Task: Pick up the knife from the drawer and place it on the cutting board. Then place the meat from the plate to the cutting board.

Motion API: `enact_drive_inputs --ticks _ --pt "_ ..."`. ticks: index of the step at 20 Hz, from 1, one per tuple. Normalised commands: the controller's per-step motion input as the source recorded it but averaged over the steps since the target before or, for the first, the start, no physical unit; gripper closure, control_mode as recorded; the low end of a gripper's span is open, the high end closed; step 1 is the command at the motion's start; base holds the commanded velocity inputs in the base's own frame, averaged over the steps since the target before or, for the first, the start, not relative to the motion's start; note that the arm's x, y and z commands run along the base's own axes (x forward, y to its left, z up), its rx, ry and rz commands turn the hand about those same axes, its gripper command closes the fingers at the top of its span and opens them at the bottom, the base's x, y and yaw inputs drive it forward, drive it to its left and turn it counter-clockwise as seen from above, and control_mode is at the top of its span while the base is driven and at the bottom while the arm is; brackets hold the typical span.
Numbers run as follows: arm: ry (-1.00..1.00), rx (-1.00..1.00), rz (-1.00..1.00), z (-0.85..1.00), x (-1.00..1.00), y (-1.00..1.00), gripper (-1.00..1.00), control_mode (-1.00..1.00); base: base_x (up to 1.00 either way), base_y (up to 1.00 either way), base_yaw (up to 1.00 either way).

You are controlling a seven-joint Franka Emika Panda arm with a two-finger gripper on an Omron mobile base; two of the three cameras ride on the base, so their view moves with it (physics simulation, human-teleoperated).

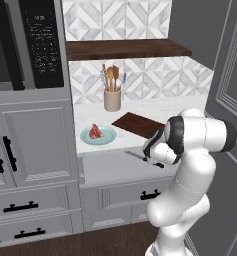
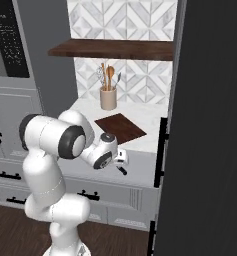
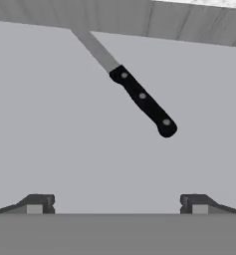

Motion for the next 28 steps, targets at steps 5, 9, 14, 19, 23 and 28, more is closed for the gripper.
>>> enact_drive_inputs --ticks 5,9,14,19,23,28 --pt "0.01 0.00 0.08 -0.28 0.40 -0.18 -1.00 -1.00 0.00 0.00 0.00" --pt "0.00 0.00 0.10 -0.28 0.43 -0.31 -1.00 -1.00 0.00 0.00 0.00" --pt "0.00 0.00 0.11 -0.48 0.25 -0.19 -1.00 -1.00 0.00 0.00 0.00" --pt "0.00 0.00 0.06 -0.23 0.36 -0.15 -1.00 -1.00 0.00 0.00 0.00" --pt "0.01 -0.01 0.05 -0.48 0.24 0.00 -1.00 -1.00 0.00 0.00 0.00" --pt "0.04 0.00 0.03 -0.13 0.37 0.00 -1.00 -1.00 0.00 0.00 0.00"
